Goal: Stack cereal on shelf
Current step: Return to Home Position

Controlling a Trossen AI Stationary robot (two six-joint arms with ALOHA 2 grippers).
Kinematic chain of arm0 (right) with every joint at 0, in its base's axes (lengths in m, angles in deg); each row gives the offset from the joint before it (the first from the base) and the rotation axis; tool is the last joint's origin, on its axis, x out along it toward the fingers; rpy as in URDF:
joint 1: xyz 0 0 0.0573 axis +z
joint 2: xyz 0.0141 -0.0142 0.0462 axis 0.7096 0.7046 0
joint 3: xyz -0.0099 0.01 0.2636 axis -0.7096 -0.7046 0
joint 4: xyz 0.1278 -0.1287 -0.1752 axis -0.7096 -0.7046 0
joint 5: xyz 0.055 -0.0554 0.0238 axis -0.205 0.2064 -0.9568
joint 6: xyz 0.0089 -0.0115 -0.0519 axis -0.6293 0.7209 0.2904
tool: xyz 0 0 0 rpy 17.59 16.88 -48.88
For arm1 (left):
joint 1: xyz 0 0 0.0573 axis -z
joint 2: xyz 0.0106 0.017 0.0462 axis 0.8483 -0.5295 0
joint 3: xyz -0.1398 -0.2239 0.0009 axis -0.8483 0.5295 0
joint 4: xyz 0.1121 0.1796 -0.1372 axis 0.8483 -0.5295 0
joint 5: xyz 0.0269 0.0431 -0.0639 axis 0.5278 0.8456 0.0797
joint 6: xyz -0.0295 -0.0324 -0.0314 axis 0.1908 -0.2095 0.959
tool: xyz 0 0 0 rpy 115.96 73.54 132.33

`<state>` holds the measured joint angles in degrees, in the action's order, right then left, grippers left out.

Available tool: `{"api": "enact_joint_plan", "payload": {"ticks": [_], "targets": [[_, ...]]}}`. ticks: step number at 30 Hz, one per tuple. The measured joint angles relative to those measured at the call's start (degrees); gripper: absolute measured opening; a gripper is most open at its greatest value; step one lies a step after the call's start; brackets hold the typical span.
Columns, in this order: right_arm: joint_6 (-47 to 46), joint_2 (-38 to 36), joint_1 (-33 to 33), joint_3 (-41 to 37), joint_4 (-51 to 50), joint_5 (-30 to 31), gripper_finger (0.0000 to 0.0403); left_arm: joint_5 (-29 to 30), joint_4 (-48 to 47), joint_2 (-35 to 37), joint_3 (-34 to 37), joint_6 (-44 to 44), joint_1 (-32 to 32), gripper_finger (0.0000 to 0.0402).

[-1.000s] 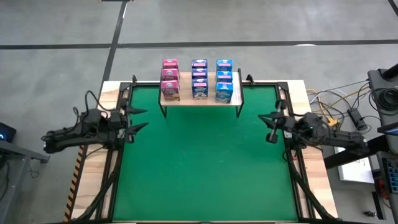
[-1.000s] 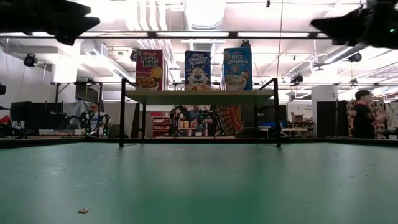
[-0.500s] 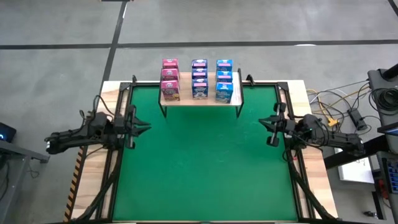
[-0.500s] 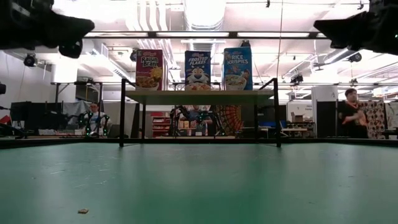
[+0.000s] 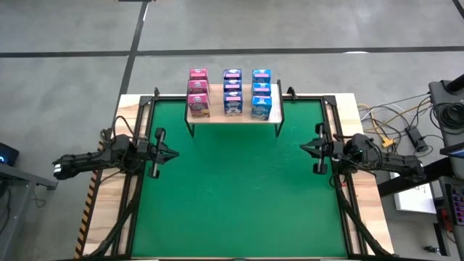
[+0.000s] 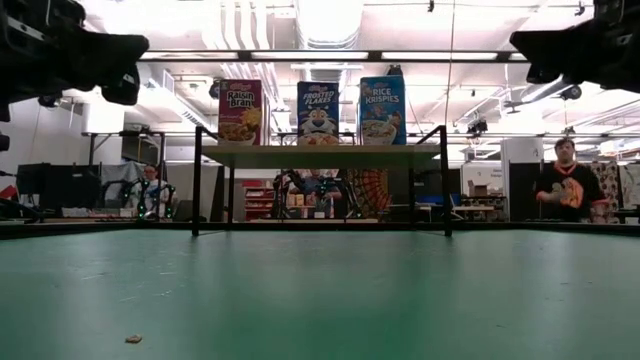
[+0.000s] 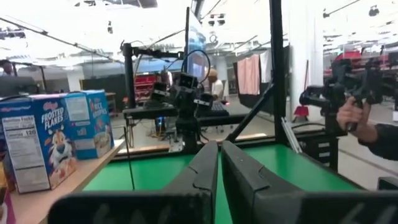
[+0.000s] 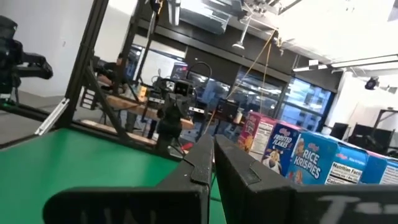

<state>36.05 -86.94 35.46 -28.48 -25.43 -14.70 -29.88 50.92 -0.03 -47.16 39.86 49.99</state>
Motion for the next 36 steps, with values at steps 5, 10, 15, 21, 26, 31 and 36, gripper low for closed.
{"api": "enact_joint_plan", "payload": {"ticks": [5,10,15,21,26,31,36], "targets": [[1.5,0.07,-0.02,-0.02,-0.21,0.17,0.0009,2.1,-0.24,-0.33,-0.02,4.27,0.0,0.0006],[1.59,0.17,-0.02,-0.02,-2.46,0.22,0.0009,3.38,-0.26,-0.37,-0.02,4.67,0.0,0.0004],[0.88,1.33,-0.02,-0.04,-5.2,0.76,0.0009,3.43,-0.25,-0.48,-0.02,4.68,0.0,0.0004],[-0.75,2.59,-0.02,-0.04,-6.21,0.79,0.0009,3.41,-0.24,-0.59,-0.02,4.68,0.0,0.0004],[-0.92,2.78,-0.02,-0.07,-6.21,0.79,0.0009,3.41,-0.25,-0.63,-0.04,4.68,0.0,0.0003],[-0.9,2.78,-0.02,-0.09,-6.21,0.79,0.0009,3.41,-0.33,-0.76,-0.04,4.69,0.0,0.0003],[-0.9,2.78,-0.02,-0.09,-6.21,0.79,0.0009,3.41,-0.28,-0.85,-0.04,4.68,0.0,0.0003]]}}
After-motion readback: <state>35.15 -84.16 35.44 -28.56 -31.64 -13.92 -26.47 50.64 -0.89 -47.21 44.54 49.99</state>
